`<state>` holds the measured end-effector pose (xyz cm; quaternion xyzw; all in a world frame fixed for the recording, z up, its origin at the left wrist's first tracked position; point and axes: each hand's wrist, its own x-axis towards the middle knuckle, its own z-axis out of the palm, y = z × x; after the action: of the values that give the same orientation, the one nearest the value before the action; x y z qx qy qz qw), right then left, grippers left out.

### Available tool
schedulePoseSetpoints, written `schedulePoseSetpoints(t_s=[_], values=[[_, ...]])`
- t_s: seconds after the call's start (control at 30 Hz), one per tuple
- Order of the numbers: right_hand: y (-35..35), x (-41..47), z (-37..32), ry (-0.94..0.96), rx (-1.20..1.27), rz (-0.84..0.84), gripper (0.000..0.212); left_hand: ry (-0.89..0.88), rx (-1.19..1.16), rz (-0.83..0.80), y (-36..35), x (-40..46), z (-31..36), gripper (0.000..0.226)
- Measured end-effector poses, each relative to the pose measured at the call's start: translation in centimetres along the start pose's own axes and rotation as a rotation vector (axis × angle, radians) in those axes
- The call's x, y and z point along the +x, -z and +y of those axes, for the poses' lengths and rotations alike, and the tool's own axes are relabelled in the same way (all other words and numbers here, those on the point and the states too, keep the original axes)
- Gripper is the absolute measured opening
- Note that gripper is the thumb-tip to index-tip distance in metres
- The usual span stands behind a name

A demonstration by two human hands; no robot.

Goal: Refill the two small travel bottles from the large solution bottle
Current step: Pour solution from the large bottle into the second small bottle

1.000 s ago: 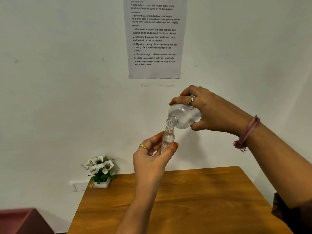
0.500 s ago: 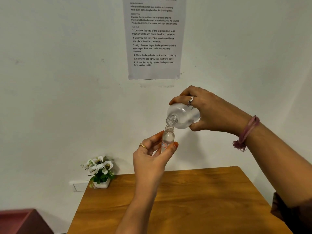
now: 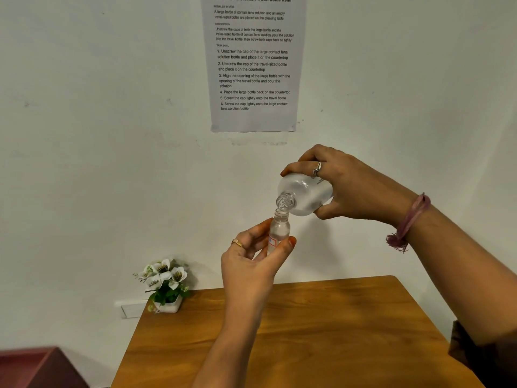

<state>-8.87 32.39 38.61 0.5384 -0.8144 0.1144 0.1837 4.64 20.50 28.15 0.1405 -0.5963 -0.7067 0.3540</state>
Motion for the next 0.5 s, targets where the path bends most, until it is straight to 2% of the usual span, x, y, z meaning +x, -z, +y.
schedulePoseSetpoints(t_s=[0.5], values=[[0.48,-0.15,-0.26,0.014,-0.042,0.012,0.075,-0.002,0.010,0.002,-0.12,-0.27,0.15,0.039]])
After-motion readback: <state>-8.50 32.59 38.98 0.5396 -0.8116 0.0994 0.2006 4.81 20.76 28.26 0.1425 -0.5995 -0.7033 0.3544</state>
